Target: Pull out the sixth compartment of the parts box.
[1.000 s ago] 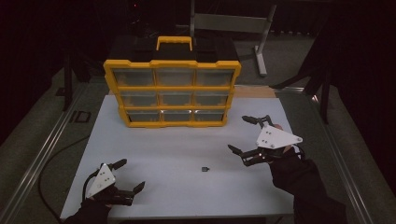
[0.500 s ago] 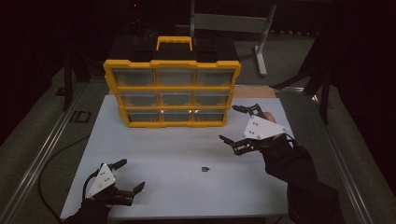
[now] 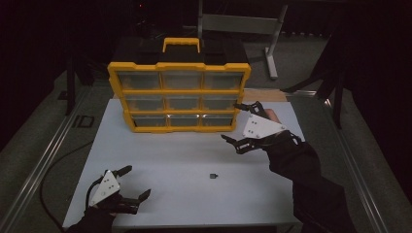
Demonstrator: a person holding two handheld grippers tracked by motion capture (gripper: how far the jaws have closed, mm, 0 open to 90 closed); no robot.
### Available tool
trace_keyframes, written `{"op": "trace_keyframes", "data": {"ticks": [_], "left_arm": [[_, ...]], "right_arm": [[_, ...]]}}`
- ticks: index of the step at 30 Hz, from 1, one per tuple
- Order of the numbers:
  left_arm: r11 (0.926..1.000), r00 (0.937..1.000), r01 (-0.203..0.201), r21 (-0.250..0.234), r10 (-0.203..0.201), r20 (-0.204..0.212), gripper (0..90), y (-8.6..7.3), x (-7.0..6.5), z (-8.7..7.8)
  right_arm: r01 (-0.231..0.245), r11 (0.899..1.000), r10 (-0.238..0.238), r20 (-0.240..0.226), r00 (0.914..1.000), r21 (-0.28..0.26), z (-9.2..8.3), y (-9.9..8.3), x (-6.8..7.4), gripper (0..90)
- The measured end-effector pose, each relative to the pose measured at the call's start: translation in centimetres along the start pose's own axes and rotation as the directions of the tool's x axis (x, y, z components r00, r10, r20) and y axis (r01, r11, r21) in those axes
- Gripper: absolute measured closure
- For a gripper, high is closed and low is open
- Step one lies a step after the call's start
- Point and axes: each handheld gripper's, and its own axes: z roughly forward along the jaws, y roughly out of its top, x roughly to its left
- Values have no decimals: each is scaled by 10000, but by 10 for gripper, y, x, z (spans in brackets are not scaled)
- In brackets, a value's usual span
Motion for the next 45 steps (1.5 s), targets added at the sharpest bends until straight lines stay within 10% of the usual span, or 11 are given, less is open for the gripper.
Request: {"op": "trace_keyframes", "data": {"ticks": [25, 35, 45], "left_arm": [[10000, 10000, 10, 13, -10, 9, 0, 0, 0, 0], [10000, 10000, 53, -26, -53, 16, 0, 0, 0, -1], [10000, 10000, 56, -81, -56, 46, 0, 0, 1, -1]], "right_arm": [[1394, 9866, -1405, 69, 9901, 850, 45, 5, -11, 88], [2173, 9658, -2197, 15, 9756, 1416, 60, 6, -12, 126], [3437, 8946, -3621, 123, 9321, 2857, 82, 7, -7, 152]]}}
